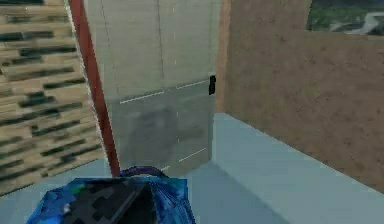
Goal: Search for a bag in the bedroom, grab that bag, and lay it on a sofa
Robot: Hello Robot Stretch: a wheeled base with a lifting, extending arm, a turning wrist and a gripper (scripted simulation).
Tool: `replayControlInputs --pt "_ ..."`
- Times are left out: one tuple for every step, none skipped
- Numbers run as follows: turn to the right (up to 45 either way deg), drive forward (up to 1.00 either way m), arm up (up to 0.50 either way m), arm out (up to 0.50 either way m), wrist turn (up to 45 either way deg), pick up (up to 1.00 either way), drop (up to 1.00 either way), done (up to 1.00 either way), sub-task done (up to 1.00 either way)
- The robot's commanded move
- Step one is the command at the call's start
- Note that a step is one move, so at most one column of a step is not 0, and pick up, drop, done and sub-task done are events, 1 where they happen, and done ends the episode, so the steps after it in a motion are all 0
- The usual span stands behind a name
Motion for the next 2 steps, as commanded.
replayControlInputs --pt "45.0 0.0 0.0 0.0 0.0 0.0 0.0 0.0 0.0" --pt "6.0 0.0 0.0 0.0 0.0 0.0 0.0 0.0 0.0"
